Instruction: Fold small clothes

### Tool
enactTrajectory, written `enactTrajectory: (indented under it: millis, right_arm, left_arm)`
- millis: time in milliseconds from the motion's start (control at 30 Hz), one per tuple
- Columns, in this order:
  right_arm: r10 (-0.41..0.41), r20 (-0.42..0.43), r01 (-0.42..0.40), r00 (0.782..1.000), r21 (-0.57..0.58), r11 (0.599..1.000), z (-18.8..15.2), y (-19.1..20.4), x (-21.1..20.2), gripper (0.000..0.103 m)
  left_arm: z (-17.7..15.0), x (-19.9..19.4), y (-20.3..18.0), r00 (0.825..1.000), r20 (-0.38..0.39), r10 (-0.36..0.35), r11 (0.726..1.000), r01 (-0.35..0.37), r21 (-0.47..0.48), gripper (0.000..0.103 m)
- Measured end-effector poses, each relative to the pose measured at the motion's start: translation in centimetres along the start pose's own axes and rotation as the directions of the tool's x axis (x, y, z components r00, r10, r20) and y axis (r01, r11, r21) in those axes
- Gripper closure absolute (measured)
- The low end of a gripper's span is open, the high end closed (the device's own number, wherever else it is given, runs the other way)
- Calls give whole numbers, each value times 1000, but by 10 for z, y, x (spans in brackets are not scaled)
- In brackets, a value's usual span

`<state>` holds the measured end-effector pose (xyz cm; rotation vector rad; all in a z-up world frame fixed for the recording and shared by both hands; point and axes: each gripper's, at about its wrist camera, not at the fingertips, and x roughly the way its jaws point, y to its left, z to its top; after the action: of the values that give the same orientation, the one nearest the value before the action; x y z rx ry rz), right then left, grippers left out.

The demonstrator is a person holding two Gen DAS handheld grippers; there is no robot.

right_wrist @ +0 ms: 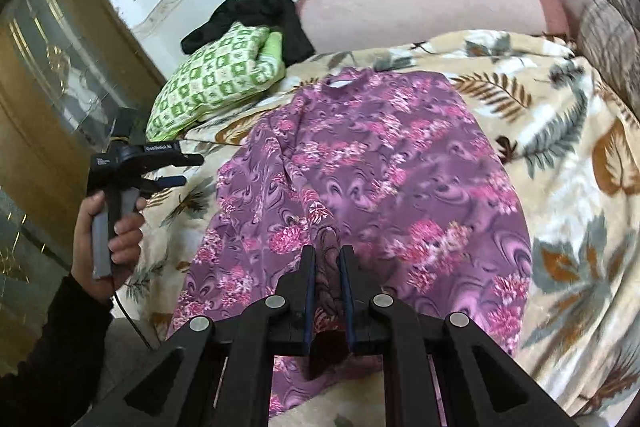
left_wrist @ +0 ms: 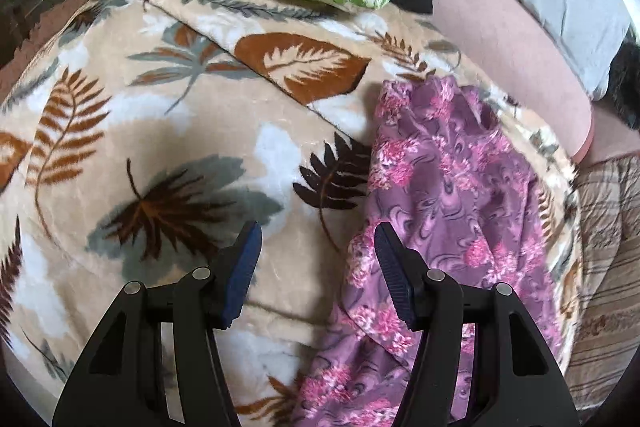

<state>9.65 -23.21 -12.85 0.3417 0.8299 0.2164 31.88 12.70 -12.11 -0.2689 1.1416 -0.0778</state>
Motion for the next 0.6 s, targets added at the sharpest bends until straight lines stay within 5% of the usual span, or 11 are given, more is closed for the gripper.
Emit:
enactTrajectory:
  millis: [200, 333, 433, 467, 500, 533, 600]
  right_arm:
    - [-57, -83, 56, 995, -15, 998, -16, 5, 34, 92]
    - [-156, -81, 149, 984, -82, 985, -10, 5, 35, 92]
    - [-80, 38, 81, 996, -42, 996, 5, -1, 11, 91]
    - [-57, 87, 63, 995, -58, 996, 11, 1, 2, 79]
    - [-63, 109, 72, 992, -77, 994, 16, 4, -1, 45]
    - [-75, 129, 88, 989, -97, 991, 22, 7, -2, 27]
    - [-85, 125, 99, 989, -113, 989, 34, 6, 8, 19]
  left_arm:
    - [2, 55, 5, 985, -150, -86, 995, 76, -70, 44]
    - [23, 76, -8, 983, -169, -74, 997, 74, -8, 44]
    - [29, 90, -6, 979, -171, -115, 993, 111, -32, 44]
    - [29, 89, -5, 980, -147, -133, 991, 129, -35, 44]
    - [29, 89, -5, 980, -141, -140, 990, 137, -32, 44]
    - [30, 89, -7, 978, -146, -149, 989, 146, -30, 46]
    - [33, 92, -14, 953, -186, -238, 971, 237, -28, 97]
